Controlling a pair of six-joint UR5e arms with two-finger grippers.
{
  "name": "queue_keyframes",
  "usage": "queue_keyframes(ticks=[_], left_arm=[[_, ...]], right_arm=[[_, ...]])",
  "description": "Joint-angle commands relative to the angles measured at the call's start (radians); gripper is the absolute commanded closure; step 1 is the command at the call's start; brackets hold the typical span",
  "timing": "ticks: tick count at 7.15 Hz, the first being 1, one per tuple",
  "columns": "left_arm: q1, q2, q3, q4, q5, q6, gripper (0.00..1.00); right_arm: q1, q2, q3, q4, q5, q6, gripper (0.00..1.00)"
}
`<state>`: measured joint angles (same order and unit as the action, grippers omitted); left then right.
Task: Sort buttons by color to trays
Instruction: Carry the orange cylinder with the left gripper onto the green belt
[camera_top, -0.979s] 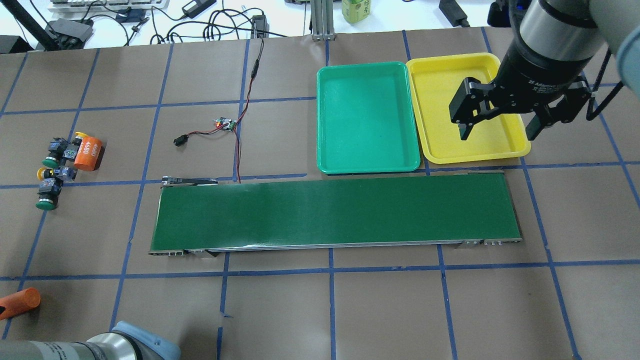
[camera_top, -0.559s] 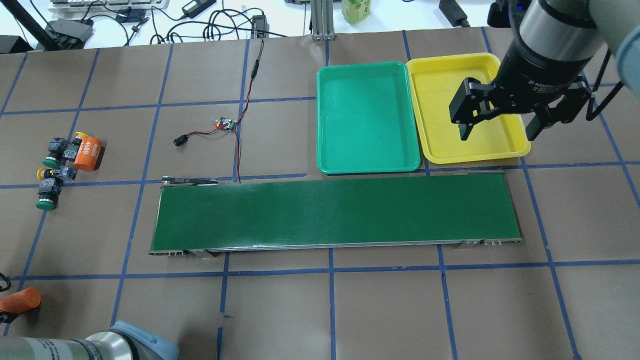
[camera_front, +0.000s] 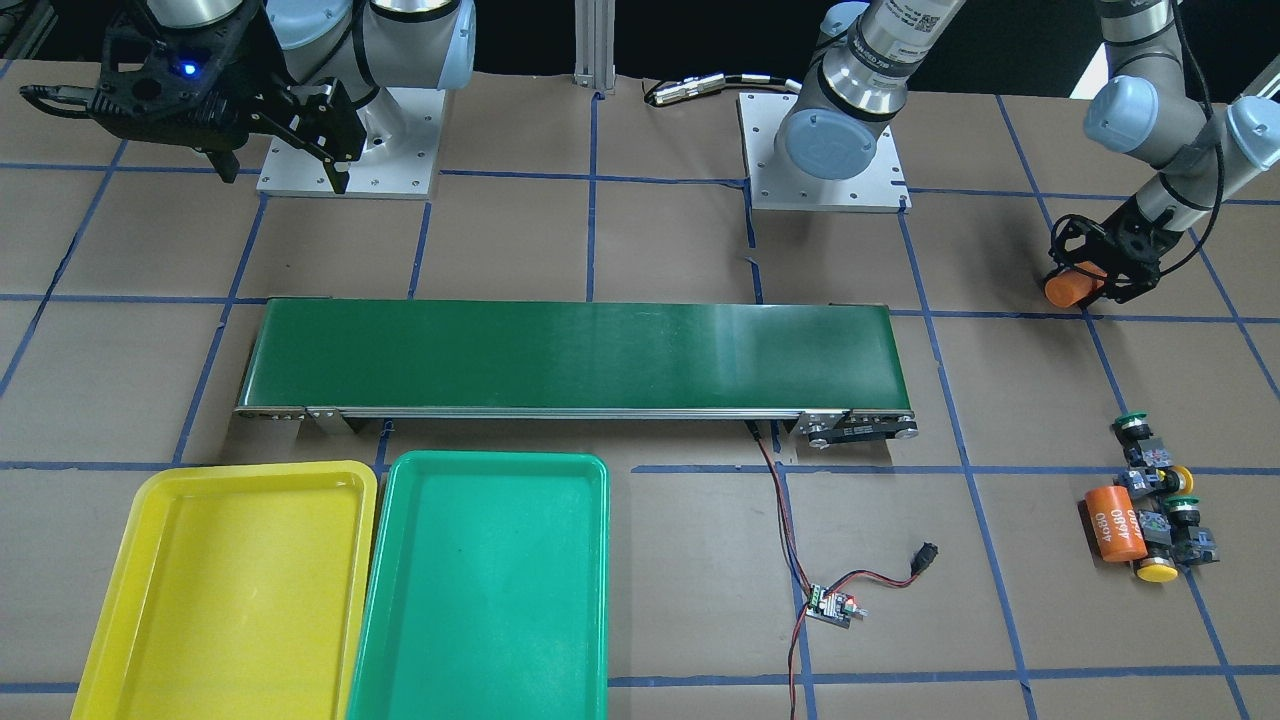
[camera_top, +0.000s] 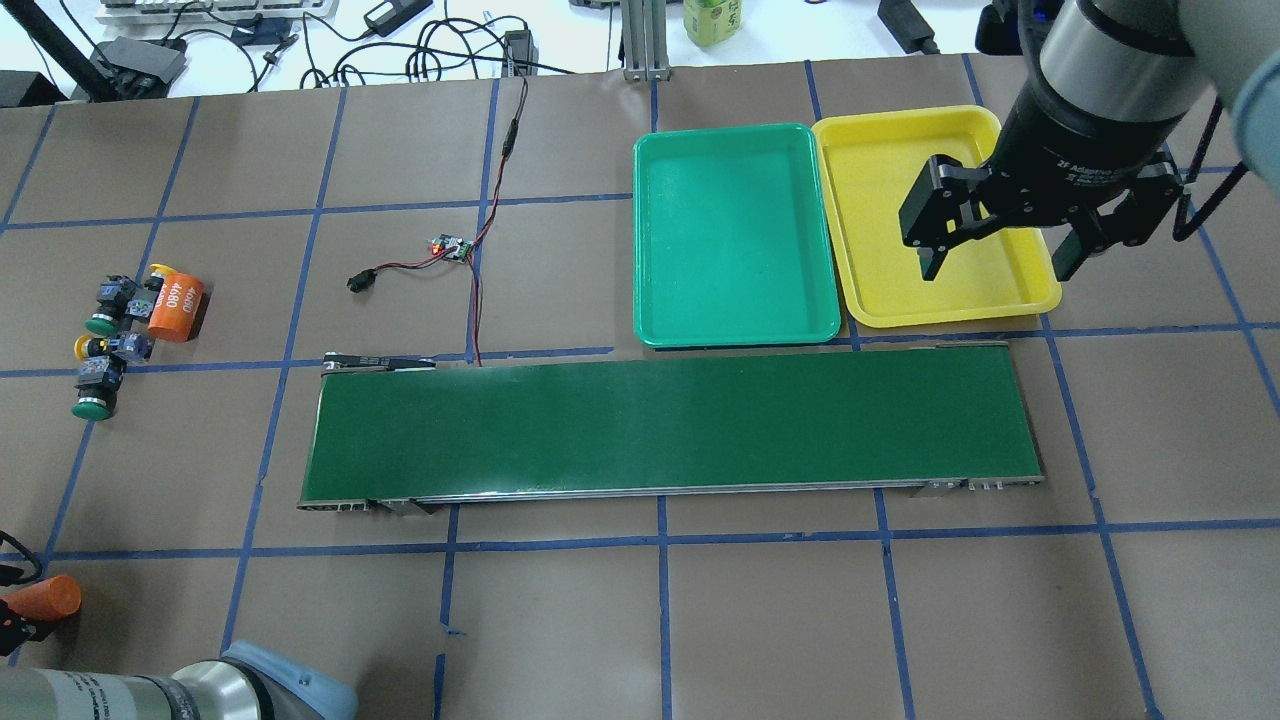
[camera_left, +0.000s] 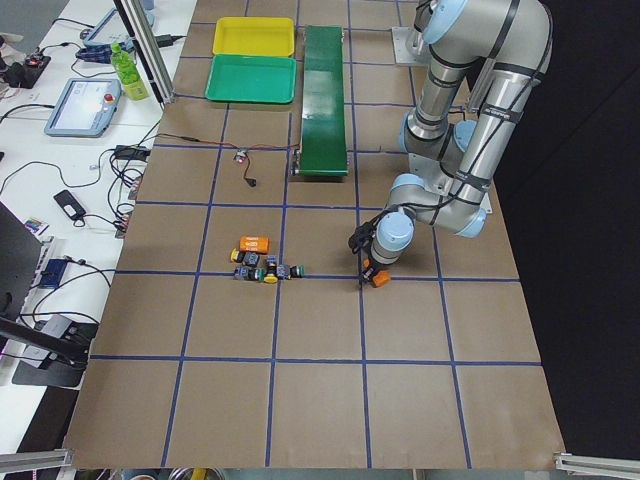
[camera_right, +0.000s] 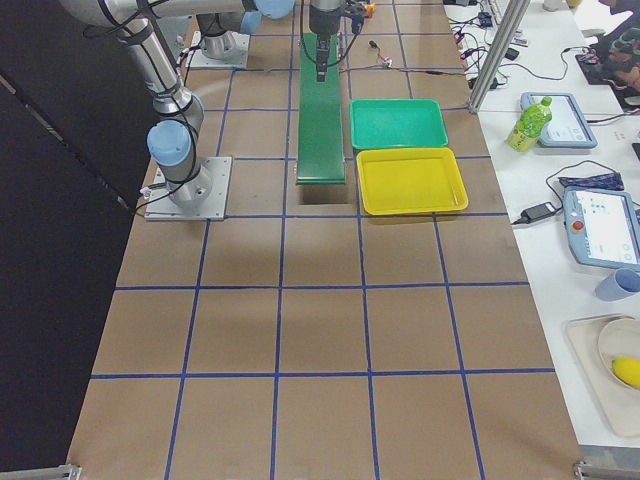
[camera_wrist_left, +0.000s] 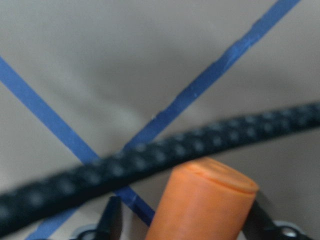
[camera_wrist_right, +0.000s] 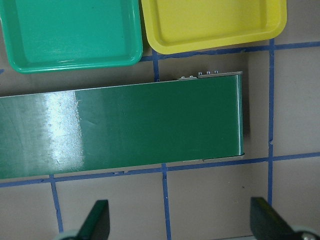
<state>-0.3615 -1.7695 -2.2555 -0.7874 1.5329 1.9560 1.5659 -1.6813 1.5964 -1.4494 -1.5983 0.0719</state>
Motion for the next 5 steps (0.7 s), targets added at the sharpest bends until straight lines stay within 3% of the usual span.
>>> queue_keyframes(ticks=[1,2,5], left_arm=[[-0.017,0.042,0.016,-0.013,-0.011,0.006,1.0],[-0.074,0.068,0.039,-0.015,-0.017,0.001,1.0],[-0.53,0.143,0.145,-0.128,-0.094,-0.084,1.0]], right_arm=[[0.0,0.0,0.001,0.0,0.0,0.0,0.0],[-0.001,0.0,0.001,0.001,0.0,0.0,0.0],[-0.001,0.0,0.001,0.004,-0.003,0.002,0.0]])
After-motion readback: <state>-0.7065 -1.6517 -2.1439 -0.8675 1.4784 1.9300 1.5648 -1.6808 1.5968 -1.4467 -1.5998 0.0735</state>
